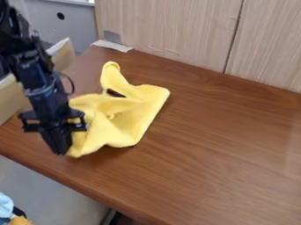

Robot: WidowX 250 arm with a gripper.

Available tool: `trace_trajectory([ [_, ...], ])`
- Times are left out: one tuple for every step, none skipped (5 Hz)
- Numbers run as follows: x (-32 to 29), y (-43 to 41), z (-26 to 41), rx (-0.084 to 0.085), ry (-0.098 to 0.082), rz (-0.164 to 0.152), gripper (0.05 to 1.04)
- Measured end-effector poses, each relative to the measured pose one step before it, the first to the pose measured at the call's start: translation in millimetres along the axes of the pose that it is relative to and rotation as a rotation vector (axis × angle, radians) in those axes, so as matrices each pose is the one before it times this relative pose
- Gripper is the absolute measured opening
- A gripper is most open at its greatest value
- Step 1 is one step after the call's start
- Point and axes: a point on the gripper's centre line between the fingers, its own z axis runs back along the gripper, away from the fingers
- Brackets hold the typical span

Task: Unfold the cloth from top to bottom

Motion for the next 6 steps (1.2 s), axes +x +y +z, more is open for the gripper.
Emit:
trace_trajectory([
  [-2.47,6.07,-10.10,-0.0087,-0.0040,0.0053,0.054],
  [0.05,6.10,-3.96,0.0285,0.0061,0.0017,0.076],
  [1.45,1.51,2.50,0.0131,0.0103,0.0053,0.224],
  [5.03,-3.17,2.75,-0.0095,-0.0091,-0.0060,0.477],
  [4.01,-4.32,5.16,0.0220,0.0038,-0.0289,0.781],
  [2.12,-8.65,12.27,0.0125,-0.0223,-0.0567,0.995],
])
